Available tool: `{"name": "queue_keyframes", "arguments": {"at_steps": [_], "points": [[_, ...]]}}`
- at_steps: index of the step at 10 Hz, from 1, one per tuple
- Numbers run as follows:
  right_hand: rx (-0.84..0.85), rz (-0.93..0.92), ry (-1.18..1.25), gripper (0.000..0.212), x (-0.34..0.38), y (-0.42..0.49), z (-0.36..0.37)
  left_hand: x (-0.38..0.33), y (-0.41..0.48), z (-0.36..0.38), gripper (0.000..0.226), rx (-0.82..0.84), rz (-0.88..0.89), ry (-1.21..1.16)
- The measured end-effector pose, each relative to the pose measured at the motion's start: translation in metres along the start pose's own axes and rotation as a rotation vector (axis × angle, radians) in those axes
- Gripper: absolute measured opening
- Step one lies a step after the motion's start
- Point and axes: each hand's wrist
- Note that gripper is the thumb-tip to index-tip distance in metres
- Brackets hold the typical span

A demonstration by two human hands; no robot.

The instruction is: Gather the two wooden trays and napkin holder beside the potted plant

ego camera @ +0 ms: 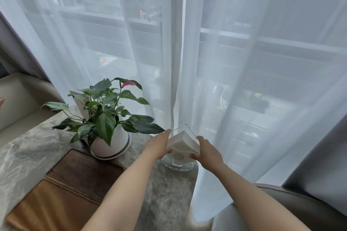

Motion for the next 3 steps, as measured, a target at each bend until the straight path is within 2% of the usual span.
{"name": "queue_keyframes", "arguments": {"at_steps": [3], "points": [[-0.027,-0.051,-0.016,0.085,0.007,-0.021,-0.006,0.012,-0.029,0.003,0.071,-0.02,0.02,0.181]]}}
Point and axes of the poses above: each hand's wrist, its own y-axis towards the middle knuckle, its own z-axis out of the palm, x = y × z, and after that the axes turned 12 degrees about -x, right-handed
